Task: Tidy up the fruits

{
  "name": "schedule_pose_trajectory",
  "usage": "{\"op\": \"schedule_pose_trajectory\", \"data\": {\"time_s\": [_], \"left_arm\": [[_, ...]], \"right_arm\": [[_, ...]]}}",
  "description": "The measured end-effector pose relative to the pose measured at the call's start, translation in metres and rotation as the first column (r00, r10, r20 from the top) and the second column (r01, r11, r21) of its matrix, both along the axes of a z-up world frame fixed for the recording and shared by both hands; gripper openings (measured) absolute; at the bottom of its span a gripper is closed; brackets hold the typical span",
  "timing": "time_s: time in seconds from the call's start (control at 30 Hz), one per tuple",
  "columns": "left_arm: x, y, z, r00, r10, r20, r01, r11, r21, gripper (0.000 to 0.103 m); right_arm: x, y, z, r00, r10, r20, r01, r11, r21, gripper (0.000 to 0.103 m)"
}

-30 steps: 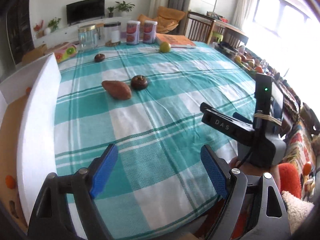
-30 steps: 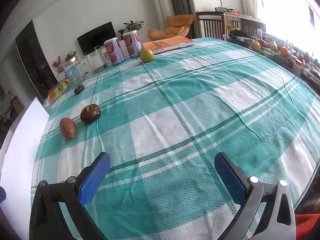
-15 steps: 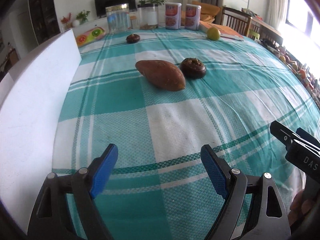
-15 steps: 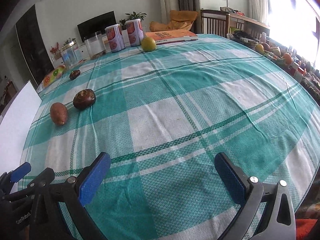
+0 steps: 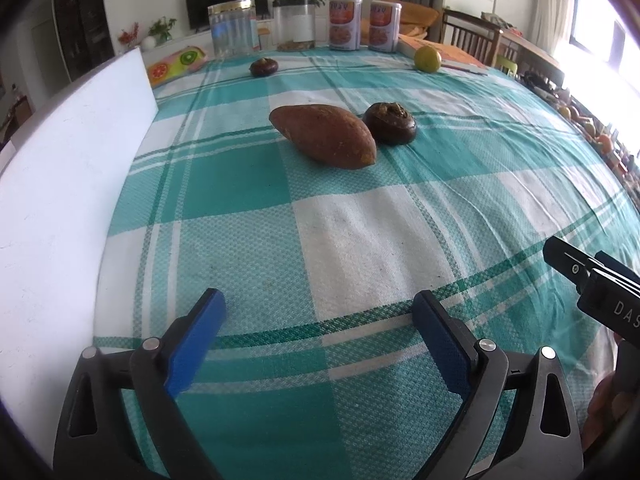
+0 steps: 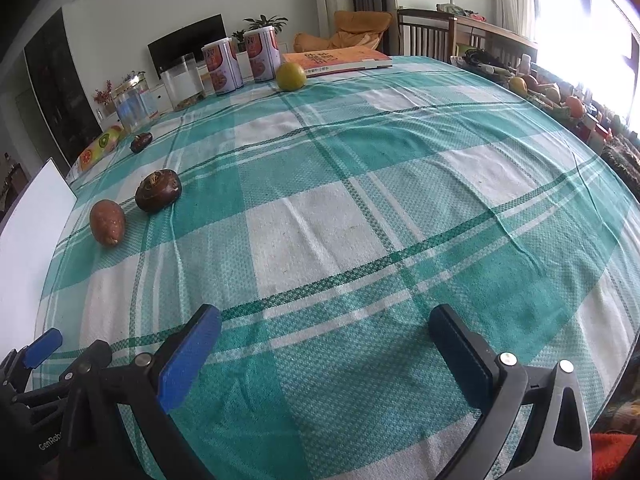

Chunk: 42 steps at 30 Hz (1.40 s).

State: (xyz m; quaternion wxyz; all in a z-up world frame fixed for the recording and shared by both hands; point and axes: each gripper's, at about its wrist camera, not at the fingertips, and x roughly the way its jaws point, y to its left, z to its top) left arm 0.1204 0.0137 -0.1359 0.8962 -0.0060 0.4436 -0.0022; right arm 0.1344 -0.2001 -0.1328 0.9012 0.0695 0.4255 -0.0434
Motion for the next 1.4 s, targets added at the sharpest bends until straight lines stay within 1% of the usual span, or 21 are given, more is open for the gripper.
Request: {"op": "schedule_pose_trajectory", "data": {"time_s": [0.33, 0.57, 1.03, 1.1, 1.13, 1.2, 1.3, 1.37, 1.4], "left_arm": [[0.000, 0.000, 0.000, 1.000, 0.000, 0.000, 0.000, 1.000, 0.000, 0.097], [0.000, 0.000, 0.000, 1.000, 0.000, 0.000, 0.000, 1.000, 0.000, 0.097], [0.001, 0.001, 0.000, 1.000, -0.010, -0.002, 0.010, 1.000, -0.007, 0.097], [0.002, 0.006, 0.000, 1.000, -0.004, -0.006, 0.004, 1.000, -0.026, 0.097], [0.004, 0.010, 0.002, 1.000, 0.014, -0.011, -0.014, 0.999, -0.051, 0.097], [0.010, 0.020, 0.007, 0.998, 0.064, -0.014, -0.066, 0.989, -0.129, 0.097], [0.028, 0.033, 0.018, 0.988, 0.155, -0.012, -0.153, 0.960, -0.236, 0.096], [0.044, 0.037, 0.025, 0.979, 0.205, -0.018, -0.201, 0.938, -0.284, 0.096], [0.053, 0.037, 0.027, 0.976, 0.217, -0.014, -0.211, 0.931, -0.299, 0.096]], "right_arm": [[0.001, 0.002, -0.001, 1.000, 0.001, -0.010, -0.001, 1.000, -0.015, 0.103], [0.005, 0.008, -0.004, 0.999, 0.009, -0.042, -0.012, 0.998, -0.066, 0.103], [0.004, 0.006, -0.003, 0.999, 0.008, -0.036, -0.010, 0.998, -0.054, 0.103], [0.004, 0.006, -0.003, 0.999, 0.008, -0.036, -0.010, 0.998, -0.055, 0.103], [0.004, 0.006, -0.003, 0.999, 0.007, -0.035, -0.009, 0.998, -0.055, 0.103], [0.004, 0.006, -0.003, 0.999, 0.006, -0.035, -0.008, 0.998, -0.057, 0.103], [0.004, 0.006, -0.004, 0.999, 0.006, -0.035, -0.008, 0.998, -0.058, 0.103], [0.004, 0.006, -0.004, 0.999, 0.006, -0.036, -0.008, 0.998, -0.059, 0.103], [0.005, 0.007, -0.004, 0.999, 0.005, -0.036, -0.008, 0.998, -0.061, 0.103]]}}
